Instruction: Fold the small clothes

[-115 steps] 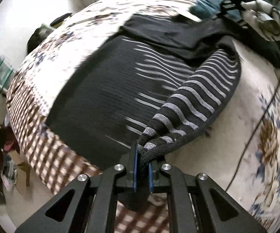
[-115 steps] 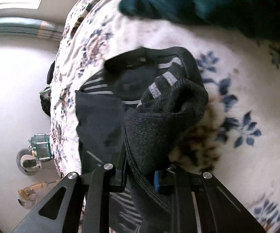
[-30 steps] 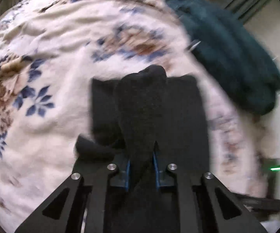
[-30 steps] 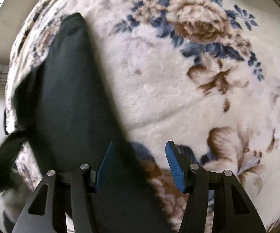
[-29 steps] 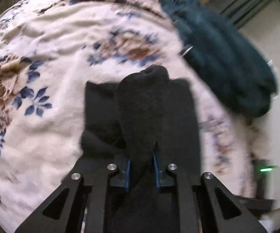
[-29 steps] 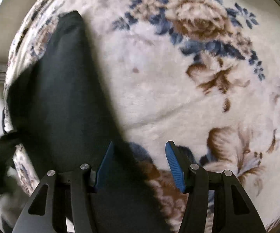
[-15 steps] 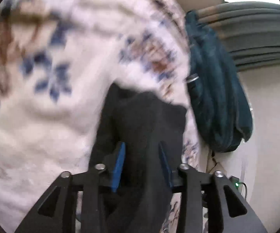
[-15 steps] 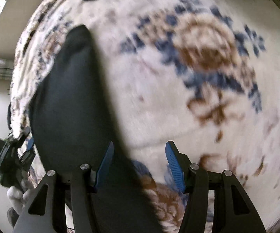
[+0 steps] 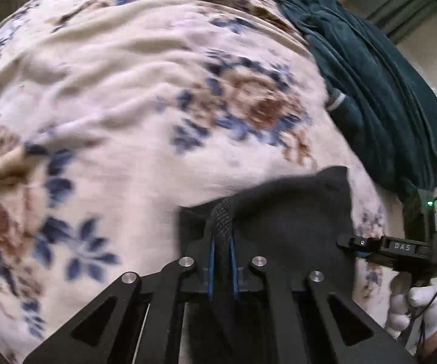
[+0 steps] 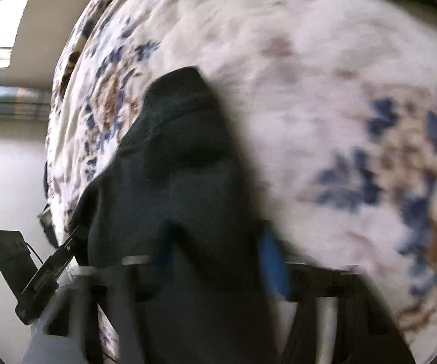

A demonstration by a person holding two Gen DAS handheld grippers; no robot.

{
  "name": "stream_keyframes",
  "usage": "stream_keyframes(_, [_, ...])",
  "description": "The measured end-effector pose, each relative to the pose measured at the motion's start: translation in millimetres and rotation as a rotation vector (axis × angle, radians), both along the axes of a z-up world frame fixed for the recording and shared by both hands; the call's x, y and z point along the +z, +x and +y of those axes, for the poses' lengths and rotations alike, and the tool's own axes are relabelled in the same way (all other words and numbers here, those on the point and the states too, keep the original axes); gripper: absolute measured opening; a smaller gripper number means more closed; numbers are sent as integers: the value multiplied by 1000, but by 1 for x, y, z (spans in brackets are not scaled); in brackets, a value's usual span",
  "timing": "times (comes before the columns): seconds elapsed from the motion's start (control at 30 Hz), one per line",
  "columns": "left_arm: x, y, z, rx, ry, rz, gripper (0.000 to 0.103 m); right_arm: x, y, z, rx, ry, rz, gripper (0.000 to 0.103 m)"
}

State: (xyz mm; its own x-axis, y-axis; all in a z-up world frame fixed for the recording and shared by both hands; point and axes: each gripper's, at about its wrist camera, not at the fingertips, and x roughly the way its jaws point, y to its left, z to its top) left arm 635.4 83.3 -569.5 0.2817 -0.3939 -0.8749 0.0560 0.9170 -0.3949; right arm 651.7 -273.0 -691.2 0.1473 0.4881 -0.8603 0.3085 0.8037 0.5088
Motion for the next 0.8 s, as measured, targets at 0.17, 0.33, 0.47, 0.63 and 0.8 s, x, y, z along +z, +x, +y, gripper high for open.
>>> stream_keyframes(0.17, [-26,8,7,13,-14,68,5,-4,4,4,-49,-90,-2,14])
stream_keyframes(0.33, [9,-25,26,60,-160,69,27,14,0,9,5,-110,10,38])
stream_keyframes(0.47, [4,-94,23,61,-230,166,40,33,-37,0,-2,-70,-1,45])
stream_keyframes(0.63, [-22,-135,10,104,-321,201,42,29,-82,2,30,-94,29,45])
stream_keyframes(0.8, [-25,-122,-4,131,-338,153,54,9,-106,1,-18,-64,74,45])
